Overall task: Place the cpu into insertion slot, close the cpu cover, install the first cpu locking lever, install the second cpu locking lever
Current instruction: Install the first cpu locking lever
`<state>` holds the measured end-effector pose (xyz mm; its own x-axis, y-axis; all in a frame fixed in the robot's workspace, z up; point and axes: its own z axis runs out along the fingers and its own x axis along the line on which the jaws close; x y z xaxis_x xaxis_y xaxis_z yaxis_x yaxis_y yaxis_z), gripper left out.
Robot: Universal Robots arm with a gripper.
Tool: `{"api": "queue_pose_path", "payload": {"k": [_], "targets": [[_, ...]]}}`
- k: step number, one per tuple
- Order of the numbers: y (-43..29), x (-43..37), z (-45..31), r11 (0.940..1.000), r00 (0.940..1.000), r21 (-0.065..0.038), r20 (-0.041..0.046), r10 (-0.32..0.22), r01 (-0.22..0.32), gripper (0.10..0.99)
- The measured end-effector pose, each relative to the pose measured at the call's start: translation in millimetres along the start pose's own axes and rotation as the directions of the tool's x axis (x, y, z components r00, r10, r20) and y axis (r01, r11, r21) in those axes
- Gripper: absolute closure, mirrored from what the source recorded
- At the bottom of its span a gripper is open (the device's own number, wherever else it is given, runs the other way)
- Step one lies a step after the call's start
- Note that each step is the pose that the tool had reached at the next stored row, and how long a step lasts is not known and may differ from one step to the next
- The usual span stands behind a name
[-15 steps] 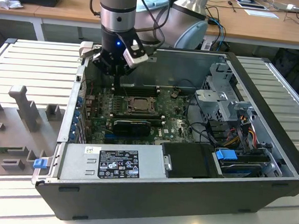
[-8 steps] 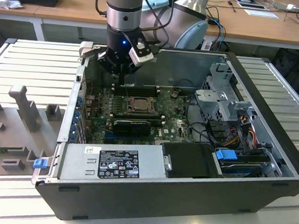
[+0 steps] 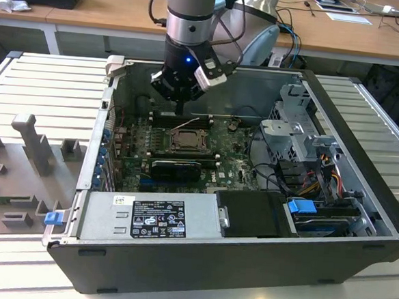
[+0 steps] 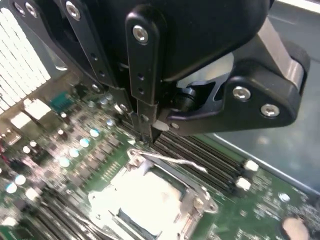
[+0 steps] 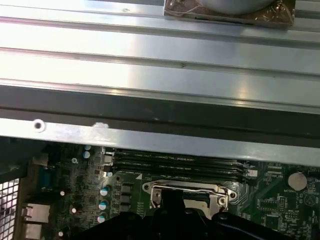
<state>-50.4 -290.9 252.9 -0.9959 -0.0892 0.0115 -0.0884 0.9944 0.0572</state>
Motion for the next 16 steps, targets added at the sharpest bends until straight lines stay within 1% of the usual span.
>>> {"api": "queue_pose_path", "payload": {"k": [1, 2, 3, 4, 5, 7, 8, 9, 10, 11, 12, 13, 14, 16], "targets": [[-0.2, -0.1, 0.3, 1.0, 1.0, -0.004, 0.0, 0.0, 0.0, 0.98], [-0.2, 0.0, 0.7, 0.9999, 1.0, -0.017, 0.0012, 0.0, 0.0, 0.98], [-0.2, -0.1, 1.0, 0.9996, 1.0, -0.028, 0.0023, 0.0, 0.0, 0.98], [-0.2, -0.1, 1.9, 0.9994, 1.0, -0.035, 0.0031, 0.0, 0.001, 0.98], [-0.3, -0.2, 3.4, 0.9994, 1.0, -0.036, 0.0033, 0.0, 0.001, 0.98], [-0.6, -0.9, 9.0, 0.9994, 1.0, -0.036, 0.0034, 0.0, 0.001, 0.98], [-0.7, -1.1, 9.9, 0.9994, 1.0, -0.036, 0.0045, 0.0, 0.001, 0.98], [-0.7, -1.3, 10.4, 0.9994, 1.0, -0.035, 0.0071, 0.0, 0.001, 0.98], [-0.8, -1.5, 12.6, 0.9994, 0.9998, -0.034, 0.018, -0.001, 0.002, 0.98], [-0.9, -2.7, 17.3, 0.9994, 0.9998, -0.034, 0.0183, -0.001, 0.002, 0.98], [-1.3, -4.2, 23.2, 0.9994, 0.9998, -0.034, 0.0183, -0.001, 0.002, 0.98], [-0.7, -9.9, 25.4, 0.9994, 0.9998, -0.035, 0.0183, -0.001, 0.002, 0.98], [-0.5, -13.5, 25.7, 0.9994, 0.9998, -0.035, 0.0183, -0.001, 0.002, 0.98], [-0.7, -17.8, 26.1, 0.9994, 0.9998, -0.035, 0.0184, -0.001, 0.002, 0.98]]}}
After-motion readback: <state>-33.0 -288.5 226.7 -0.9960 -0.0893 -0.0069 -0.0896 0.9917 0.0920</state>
